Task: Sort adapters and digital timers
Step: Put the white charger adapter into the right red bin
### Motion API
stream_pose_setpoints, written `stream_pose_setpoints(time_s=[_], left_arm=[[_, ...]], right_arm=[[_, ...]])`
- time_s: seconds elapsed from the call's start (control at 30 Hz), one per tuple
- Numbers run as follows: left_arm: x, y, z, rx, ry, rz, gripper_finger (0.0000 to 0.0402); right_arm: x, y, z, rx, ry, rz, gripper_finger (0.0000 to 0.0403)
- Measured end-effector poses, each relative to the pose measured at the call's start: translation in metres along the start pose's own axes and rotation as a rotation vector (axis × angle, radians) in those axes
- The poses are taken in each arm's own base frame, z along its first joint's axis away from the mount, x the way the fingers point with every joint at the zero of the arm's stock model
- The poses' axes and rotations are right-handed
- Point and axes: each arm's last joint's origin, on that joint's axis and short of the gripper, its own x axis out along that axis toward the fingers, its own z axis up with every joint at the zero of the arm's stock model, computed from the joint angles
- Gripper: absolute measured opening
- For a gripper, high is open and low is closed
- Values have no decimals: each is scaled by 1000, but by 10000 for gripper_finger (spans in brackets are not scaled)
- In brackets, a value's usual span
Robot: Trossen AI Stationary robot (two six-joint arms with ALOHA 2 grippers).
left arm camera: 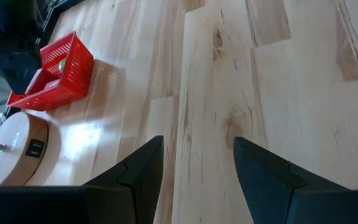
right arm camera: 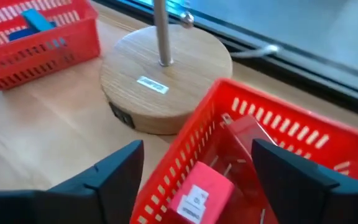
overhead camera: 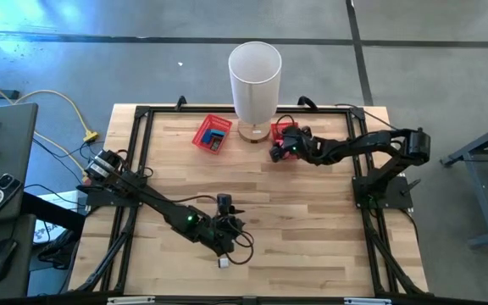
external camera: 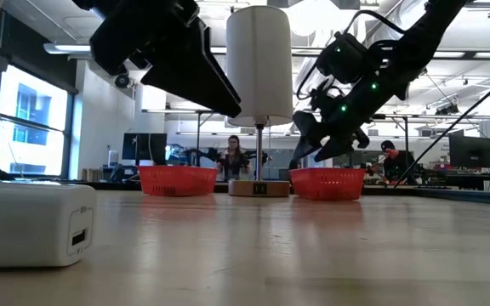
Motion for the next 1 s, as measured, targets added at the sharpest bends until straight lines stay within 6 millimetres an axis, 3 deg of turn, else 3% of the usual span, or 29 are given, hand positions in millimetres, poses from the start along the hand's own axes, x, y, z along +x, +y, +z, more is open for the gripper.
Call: stream_pose_setpoints(time_s=[0.23,0.53,0.77,1.0], left_arm=[[-15,-7,2,46,-23,-29,183],[-42,-10,1,79,-24,-66,183],[-60,-22,-20,79,119,-148,183],[-80,-37,-31,40,156,-188,183]], right_arm=[[-14,17,3,-81,-54,79,289],[-56,35,17,-244,-173,201,287],[-96,43,19,-303,-198,300,286],[-116,54,13,-287,-200,387,286]])
